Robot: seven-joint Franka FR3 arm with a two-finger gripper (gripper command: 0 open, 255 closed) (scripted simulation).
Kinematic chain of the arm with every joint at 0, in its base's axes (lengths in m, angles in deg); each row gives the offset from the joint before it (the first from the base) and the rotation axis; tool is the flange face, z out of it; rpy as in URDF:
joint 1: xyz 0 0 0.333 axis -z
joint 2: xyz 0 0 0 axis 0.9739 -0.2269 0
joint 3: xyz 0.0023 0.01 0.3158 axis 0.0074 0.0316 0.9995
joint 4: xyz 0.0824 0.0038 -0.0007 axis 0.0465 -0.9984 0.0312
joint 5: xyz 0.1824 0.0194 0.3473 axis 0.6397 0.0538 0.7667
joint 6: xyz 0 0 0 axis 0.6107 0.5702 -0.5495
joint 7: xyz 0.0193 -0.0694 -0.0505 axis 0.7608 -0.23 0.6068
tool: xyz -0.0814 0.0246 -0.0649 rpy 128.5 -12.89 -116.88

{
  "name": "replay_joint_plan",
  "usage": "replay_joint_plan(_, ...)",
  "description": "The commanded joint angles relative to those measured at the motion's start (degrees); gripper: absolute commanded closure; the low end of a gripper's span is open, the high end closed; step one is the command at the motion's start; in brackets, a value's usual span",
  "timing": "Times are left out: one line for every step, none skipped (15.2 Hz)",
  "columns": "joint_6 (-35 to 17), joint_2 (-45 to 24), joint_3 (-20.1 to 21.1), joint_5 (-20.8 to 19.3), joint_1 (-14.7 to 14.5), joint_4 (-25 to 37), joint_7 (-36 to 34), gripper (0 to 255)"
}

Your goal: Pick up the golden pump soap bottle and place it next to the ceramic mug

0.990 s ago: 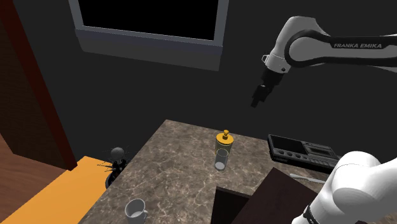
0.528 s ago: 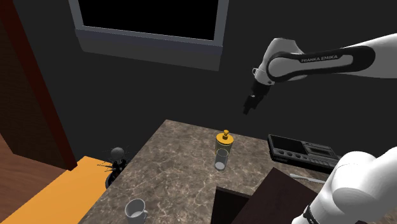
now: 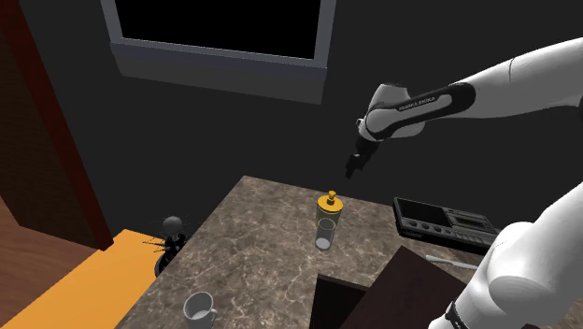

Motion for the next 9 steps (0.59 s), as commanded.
replay_joint_plan(-3.0, -4.1, -1.1, 1.6, -0.2, 0.8, 2.1, 0)
replay_joint_plan(-4.2, -6.3, -1.5, 2.7, -0.2, 1.6, 3.3, 0)
replay_joint_plan(-5.4, -8.6, -1.9, 3.8, -0.2, 2.4, 4.6, 0)
replay_joint_plan(-6.5, -10.9, -2.2, 5.1, -0.2, 3.4, 5.9, 0)
replay_joint_plan(-7.5, -13.2, -2.4, 6.4, -0.1, 4.4, 7.2, 0)
replay_joint_plan(-8.4, -15.5, -2.6, 7.8, 0.1, 5.5, 8.5, 0)
replay_joint_plan(-9.2, -17.9, -2.6, 9.2, 0.4, 6.7, 9.9, 0)
replay_joint_plan(-9.9, -20.2, -2.5, 10.7, 0.8, 7.9, 11.3, 0)
replay_joint_plan(-10.6, -22.5, -2.3, 12.1, 1.2, 9.3, 12.6, 0)
